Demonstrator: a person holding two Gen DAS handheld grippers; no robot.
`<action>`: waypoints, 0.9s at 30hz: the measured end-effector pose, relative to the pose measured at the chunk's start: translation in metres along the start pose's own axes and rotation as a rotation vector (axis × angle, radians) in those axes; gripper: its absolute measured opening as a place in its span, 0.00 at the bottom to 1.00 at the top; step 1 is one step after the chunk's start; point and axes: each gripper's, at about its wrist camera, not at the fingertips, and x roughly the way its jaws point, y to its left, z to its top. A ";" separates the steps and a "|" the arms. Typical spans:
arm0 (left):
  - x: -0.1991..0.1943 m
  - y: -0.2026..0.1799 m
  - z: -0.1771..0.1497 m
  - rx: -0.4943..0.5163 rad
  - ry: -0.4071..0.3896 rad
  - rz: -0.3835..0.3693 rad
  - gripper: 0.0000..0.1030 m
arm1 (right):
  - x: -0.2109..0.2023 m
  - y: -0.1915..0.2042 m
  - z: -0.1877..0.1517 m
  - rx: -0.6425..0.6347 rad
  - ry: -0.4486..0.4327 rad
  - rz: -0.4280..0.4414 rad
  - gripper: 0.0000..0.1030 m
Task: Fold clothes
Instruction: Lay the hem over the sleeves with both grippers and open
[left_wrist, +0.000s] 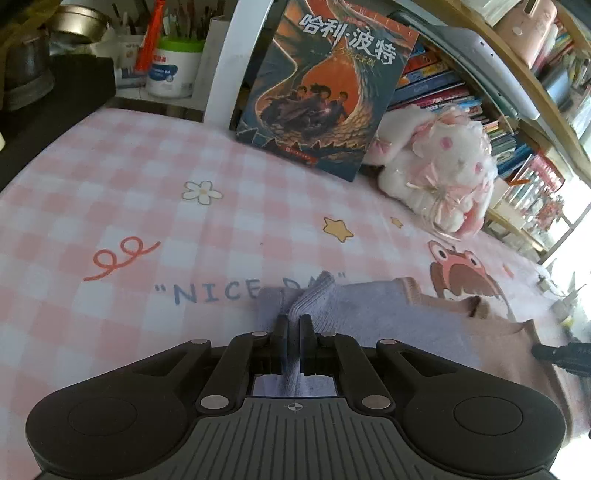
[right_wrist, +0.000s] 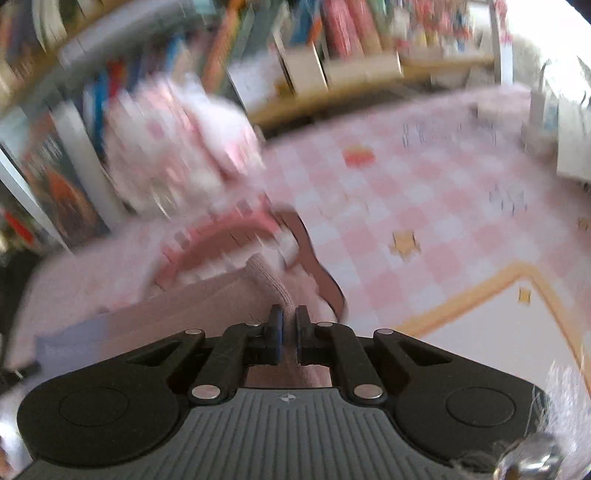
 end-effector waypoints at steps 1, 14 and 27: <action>0.001 0.000 0.001 -0.001 -0.004 0.002 0.05 | 0.008 -0.003 -0.001 0.016 0.004 0.007 0.06; -0.040 -0.008 0.002 -0.009 -0.082 0.025 0.19 | -0.027 0.017 0.000 -0.162 -0.065 -0.066 0.24; -0.088 -0.062 -0.058 -0.008 -0.114 0.085 0.19 | -0.066 0.029 -0.025 -0.337 -0.055 -0.002 0.34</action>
